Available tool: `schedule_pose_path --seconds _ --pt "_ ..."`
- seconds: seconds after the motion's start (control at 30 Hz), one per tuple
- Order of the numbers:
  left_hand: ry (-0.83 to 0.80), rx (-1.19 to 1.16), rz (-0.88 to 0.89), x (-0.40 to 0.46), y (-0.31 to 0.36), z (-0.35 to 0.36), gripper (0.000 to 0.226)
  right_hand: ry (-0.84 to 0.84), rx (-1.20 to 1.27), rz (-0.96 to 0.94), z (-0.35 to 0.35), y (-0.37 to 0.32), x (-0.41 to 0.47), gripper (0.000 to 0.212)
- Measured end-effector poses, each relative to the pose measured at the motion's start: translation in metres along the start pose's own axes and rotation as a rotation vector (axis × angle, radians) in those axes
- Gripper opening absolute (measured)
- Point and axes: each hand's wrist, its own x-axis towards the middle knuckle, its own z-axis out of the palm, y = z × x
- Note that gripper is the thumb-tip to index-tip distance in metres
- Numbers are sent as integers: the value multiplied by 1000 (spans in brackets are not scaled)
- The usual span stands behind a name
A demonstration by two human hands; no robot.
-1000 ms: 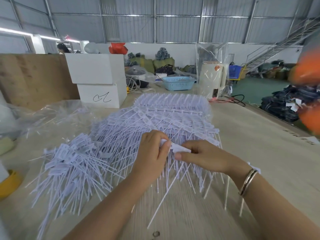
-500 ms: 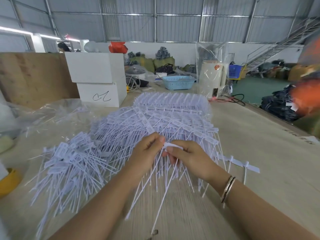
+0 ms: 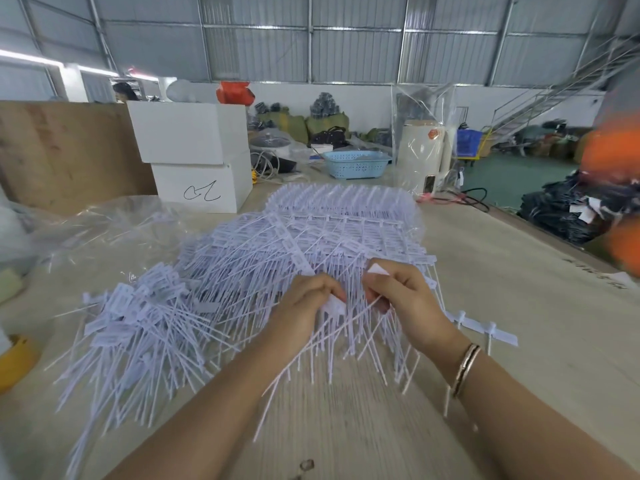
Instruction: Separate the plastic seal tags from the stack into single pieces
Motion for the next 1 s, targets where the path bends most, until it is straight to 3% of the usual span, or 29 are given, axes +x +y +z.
schedule_pose_path --seconds 0.1,0.23,0.37,0.47,0.6,0.8,0.87,1.0 --pt "26 160 66 -1 -8 9 34 -46 -150 52 3 10 2 35" --pt "181 543 78 -2 -12 -3 18 -39 -309 125 3 21 4 39" --pt "-5 434 -136 -6 -10 -13 23 -62 -321 181 0 25 4 39" --pt "-57 327 -169 -5 -6 -14 14 -73 -338 219 2 25 4 32" --pt "-122 60 -252 -5 -6 -16 17 -62 -218 298 -5 18 5 34" --pt "171 -63 -214 -1 -9 -9 20 32 -9 310 -16 11 7 37" --pt "250 -37 -173 -1 -12 -1 12 65 -133 322 -7 14 8 33" --pt "281 67 -58 -2 -15 10 17 90 -327 410 9 14 8 23"
